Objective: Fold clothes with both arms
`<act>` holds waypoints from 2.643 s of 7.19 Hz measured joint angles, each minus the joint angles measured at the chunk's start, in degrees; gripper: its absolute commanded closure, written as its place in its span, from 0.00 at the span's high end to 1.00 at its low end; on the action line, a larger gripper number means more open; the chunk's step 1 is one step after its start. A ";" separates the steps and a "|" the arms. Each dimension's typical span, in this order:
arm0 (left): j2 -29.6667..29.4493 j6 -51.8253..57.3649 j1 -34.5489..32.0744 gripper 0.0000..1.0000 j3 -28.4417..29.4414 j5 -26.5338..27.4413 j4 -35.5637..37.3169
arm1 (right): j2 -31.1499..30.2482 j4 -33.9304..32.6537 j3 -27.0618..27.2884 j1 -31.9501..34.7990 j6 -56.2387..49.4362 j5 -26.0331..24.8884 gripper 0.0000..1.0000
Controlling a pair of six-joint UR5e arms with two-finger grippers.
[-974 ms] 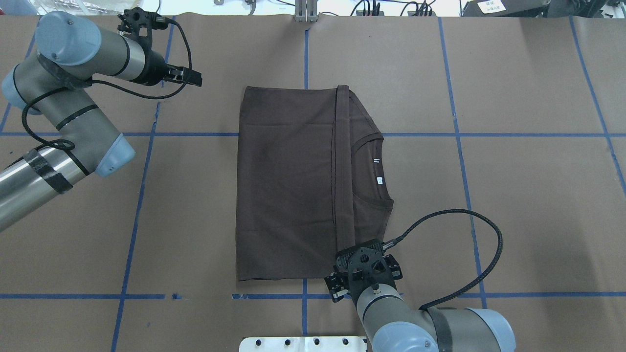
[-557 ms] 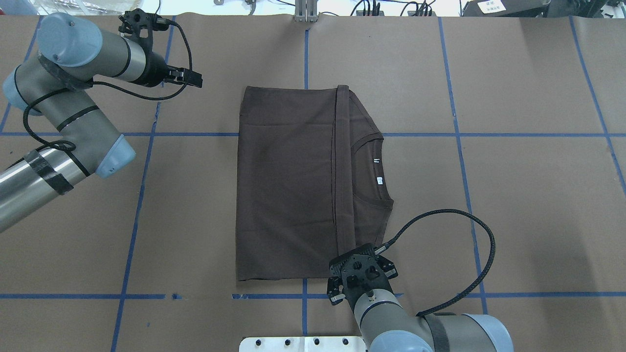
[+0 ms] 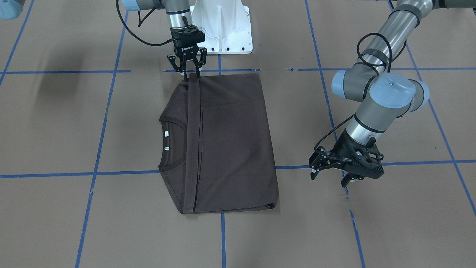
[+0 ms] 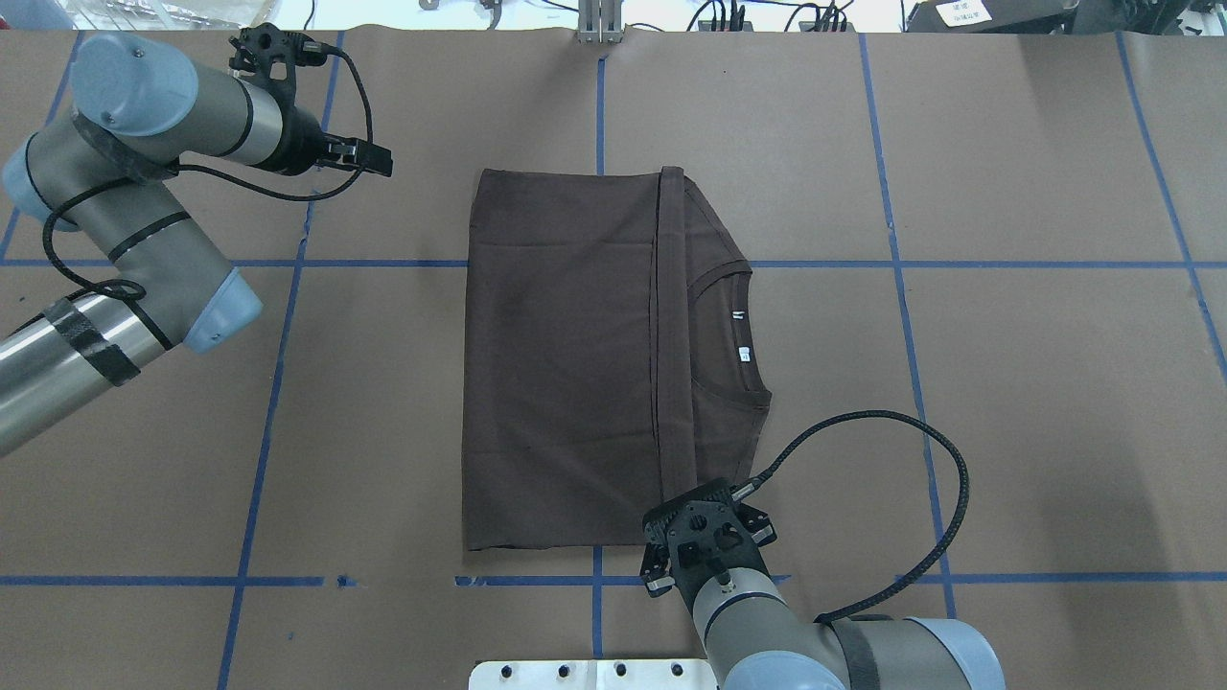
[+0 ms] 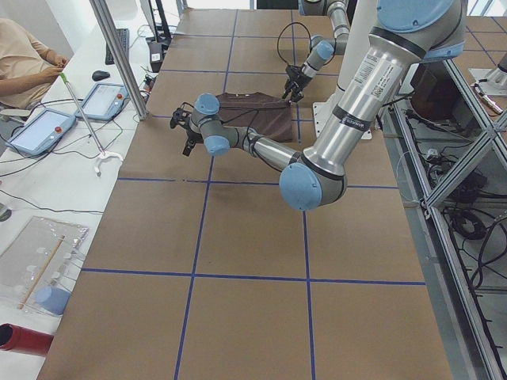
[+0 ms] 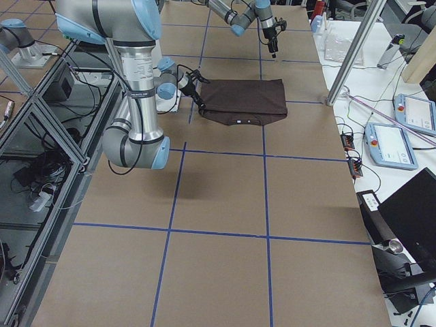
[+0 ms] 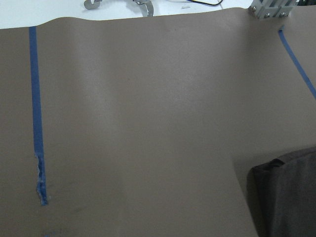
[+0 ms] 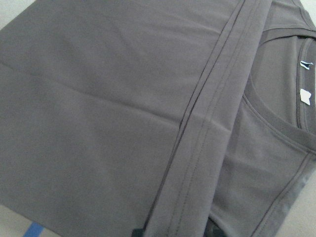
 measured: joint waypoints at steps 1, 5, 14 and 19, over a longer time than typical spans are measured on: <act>0.03 0.00 0.02 1.00 0.04 0.00 0.00 | 0.28 0.06 0.00 -0.27 0.00 0.07 0.59; 0.03 0.00 0.03 1.00 0.07 0.00 0.00 | 0.91 -0.06 -0.22 -1.14 0.03 -0.14 0.22; 0.18 -0.66 0.32 1.00 -0.10 0.15 -0.09 | -4.37 0.11 2.47 0.02 6.31 -2.16 0.00; 0.21 -0.76 0.62 1.00 -0.10 0.18 -0.11 | -8.93 0.10 4.65 -2.54 21.37 -2.20 0.74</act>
